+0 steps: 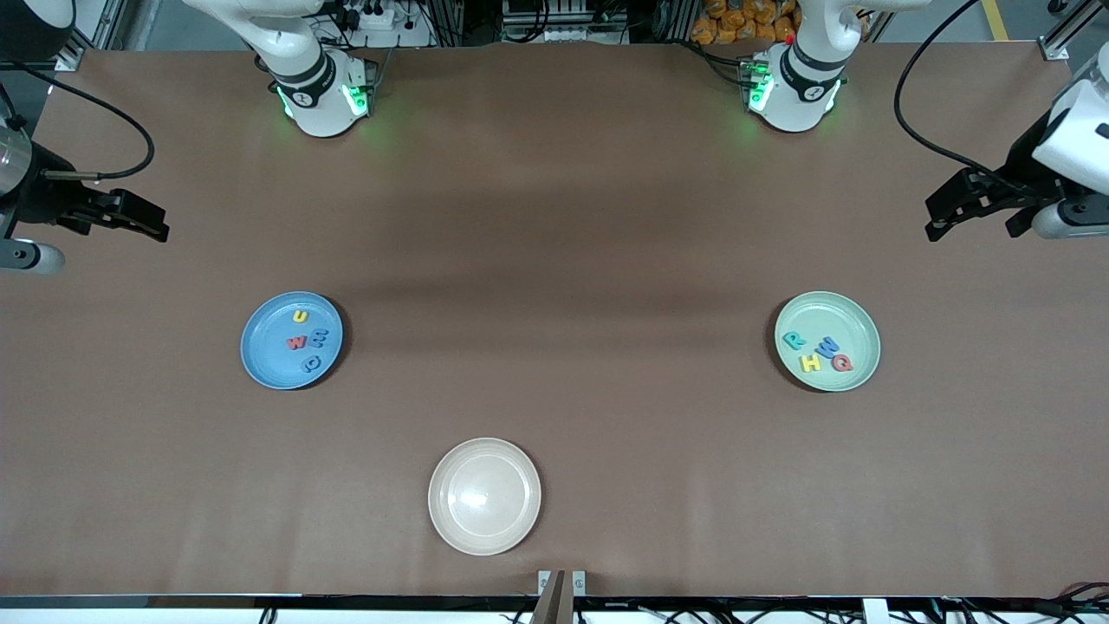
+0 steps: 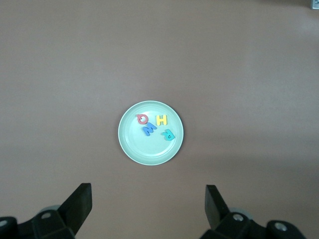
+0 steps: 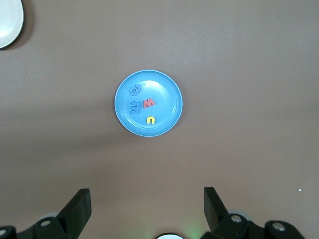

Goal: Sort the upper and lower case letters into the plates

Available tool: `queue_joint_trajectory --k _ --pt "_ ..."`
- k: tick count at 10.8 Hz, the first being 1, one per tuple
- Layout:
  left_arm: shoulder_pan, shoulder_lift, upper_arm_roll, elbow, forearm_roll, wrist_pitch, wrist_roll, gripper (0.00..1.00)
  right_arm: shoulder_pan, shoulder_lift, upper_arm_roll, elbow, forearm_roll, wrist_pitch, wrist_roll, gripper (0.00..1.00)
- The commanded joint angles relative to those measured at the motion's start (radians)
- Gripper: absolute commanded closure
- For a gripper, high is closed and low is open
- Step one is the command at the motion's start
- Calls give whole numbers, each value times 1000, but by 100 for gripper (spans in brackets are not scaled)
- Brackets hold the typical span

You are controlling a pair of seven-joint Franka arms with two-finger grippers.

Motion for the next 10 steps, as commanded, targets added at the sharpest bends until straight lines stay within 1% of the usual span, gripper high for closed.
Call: queue_joint_trajectory --k 1,4,5,6,7,10 --pt "99 15 -87 29 17 -26 10 0 6 -24 -11 -22 18 9 -9 0" --pt "118 28 -98 57 17 -29 10 0 5 -22 -11 -22 19 10 -11 0" --pt "146 40 -119 58 18 -34 10 0 5 -22 -11 -22 21 10 -9 0" --pt "150 46 -127 72 23 -34 8 0 3 -22 -13 -22 36 18 -9 0" --pt "149 46 -124 87 20 -37 8 0 -1 -22 -13 -22 42 24 -9 0" --pt "147 46 -123 92 23 -40 8 0 0 -22 -13 -22 42 24 -9 0"
